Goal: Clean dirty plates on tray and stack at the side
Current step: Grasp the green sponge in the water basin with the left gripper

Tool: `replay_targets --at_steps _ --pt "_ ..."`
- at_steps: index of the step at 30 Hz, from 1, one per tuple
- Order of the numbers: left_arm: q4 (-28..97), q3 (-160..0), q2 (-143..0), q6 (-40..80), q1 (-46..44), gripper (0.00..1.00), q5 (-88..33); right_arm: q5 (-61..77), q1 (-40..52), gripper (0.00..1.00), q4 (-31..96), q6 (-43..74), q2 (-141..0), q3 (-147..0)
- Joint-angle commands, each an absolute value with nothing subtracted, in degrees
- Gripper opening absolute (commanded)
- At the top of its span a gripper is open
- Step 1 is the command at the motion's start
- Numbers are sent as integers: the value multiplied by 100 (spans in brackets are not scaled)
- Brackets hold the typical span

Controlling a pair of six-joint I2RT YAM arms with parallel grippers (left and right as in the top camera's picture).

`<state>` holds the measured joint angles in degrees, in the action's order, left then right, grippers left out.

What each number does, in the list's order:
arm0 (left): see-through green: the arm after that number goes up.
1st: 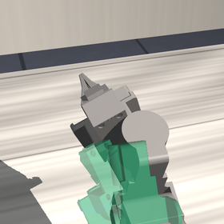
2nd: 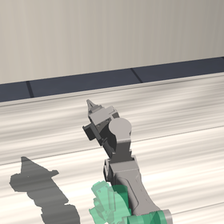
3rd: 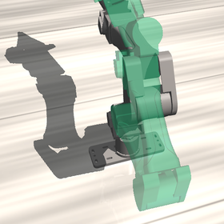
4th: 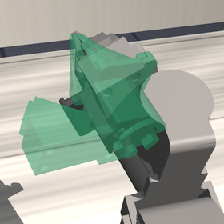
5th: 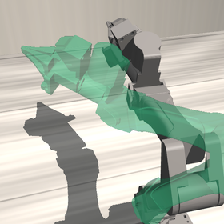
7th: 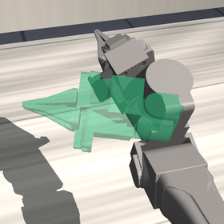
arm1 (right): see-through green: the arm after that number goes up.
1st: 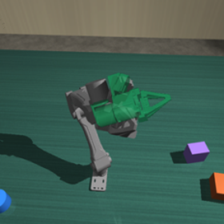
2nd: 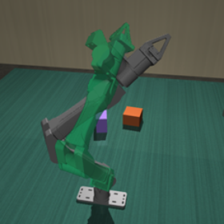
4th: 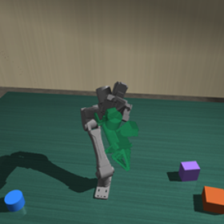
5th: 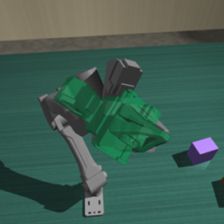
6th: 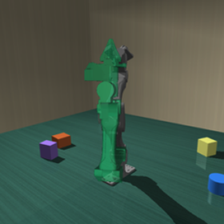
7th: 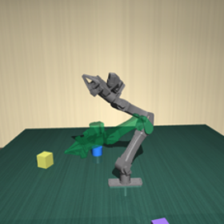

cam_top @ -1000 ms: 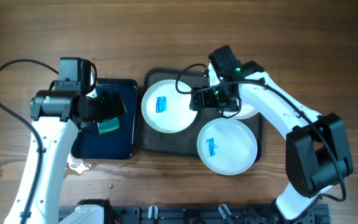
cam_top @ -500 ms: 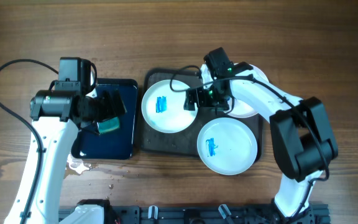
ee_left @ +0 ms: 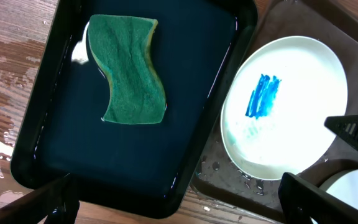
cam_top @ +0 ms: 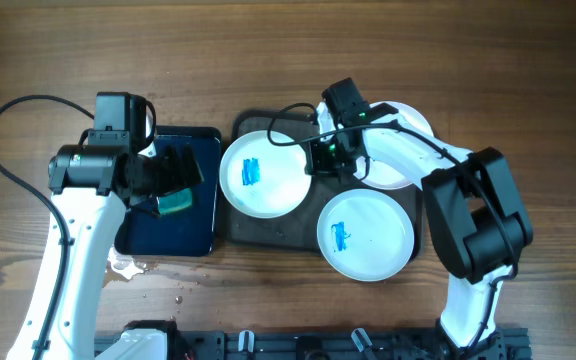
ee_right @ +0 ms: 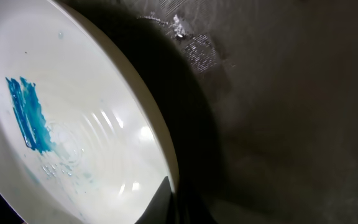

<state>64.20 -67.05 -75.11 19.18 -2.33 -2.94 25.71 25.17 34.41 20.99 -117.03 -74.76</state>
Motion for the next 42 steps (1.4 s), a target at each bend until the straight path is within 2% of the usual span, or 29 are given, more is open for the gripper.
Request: replay_targets --at_steps 1,4,5,6,7,8,9,10,11,12,14,15,16,17,18,20,24,26,27,30,31,34,35,36,42 --pt "6405 -6794 -7476 1841 -202 100 -447 2650 2554 4 3472 2095 -11764 -7456" --pt "6316 -6766 -7555 1848 -200 98 -183 2561 2550 4 3548 2058 -11764 -7456" --pt "6320 -6759 -7671 1892 -196 69 14 2495 2550 5 3616 2056 -11764 -7456" --pt "6320 -6751 -7832 2023 -196 66 152 2477 2550 4 3675 2051 -11764 -7456" --pt "6311 -6751 -8001 2043 -196 82 228 2436 2550 4 3728 2053 -11764 -7456" --pt "6263 -6751 -8165 2040 -196 84 246 2432 2550 4 3771 2012 -11764 -7456" --pt "6125 -6751 -8506 2040 -196 57 244 2432 2550 4 3800 2001 -11764 -7456" --pt "6001 -6751 -8799 2040 -196 54 246 2440 2550 4 3811 1964 -11764 -7456" --pt "5920 -6751 -9008 2040 -196 66 244 2438 2550 4 3817 1966 -11764 -7456" --pt "5848 -6751 -9203 2038 -196 66 244 2440 2550 4 3826 1964 -11764 -7456" --pt "5660 -6751 -9625 2016 -196 49 246 2438 2550 4 3841 1949 -11764 -7456" --pt "5583 -6751 -9797 2014 -196 53 250 2440 2550 4 3846 1951 -11764 -7456" --pt "5494 -6751 -10016 2018 -193 63 364 2438 2550 4 3865 1946 -11764 -7456" --pt "5437 -6751 -10178 2018 -158 51 508 2438 2550 4 3872 1944 -11764 -7456" --pt "5408 -6751 -10278 2018 -113 51 574 2440 2550 4 3879 1944 -11764 -7456" --pt "5374 -6751 -10431 2018 106 59 596 2440 2550 4 3905 1938 -11764 -7456" --pt "5288 -6751 -10471 2016 762 60 561 2440 2550 4 3966 1922 -11764 -7456" --pt "5177 -6751 -10471 2012 1037 54 174 2440 2550 4 3977 1925 -11764 -7456" --pt "5124 -6751 -10471 1970 1118 45 -64 2440 2550 4 3977 1931 -11764 -7456" --pt "5033 -6751 -10471 1973 1127 33 -152 2440 2550 4 3994 1946 -11764 -7456" --pt "5013 -6751 -10471 1973 1092 36 -154 2440 2550 4 4001 1951 -11764 -7456" --pt "5028 -6751 -10471 1975 1022 37 -604 2440 2550 4 4040 1951 -11764 -7456" --pt "4963 -6751 -10471 1975 1024 24 -731 2440 2550 4 4060 1951 -11764 -7456" --pt "4941 -6751 -10471 1977 1024 4 -760 2440 2550 4 4062 1951 -11764 -7456" --pt "4906 -6753 -10449 1835 956 4 -1487 2440 2550 4 4060 1957 -11764 -7456"
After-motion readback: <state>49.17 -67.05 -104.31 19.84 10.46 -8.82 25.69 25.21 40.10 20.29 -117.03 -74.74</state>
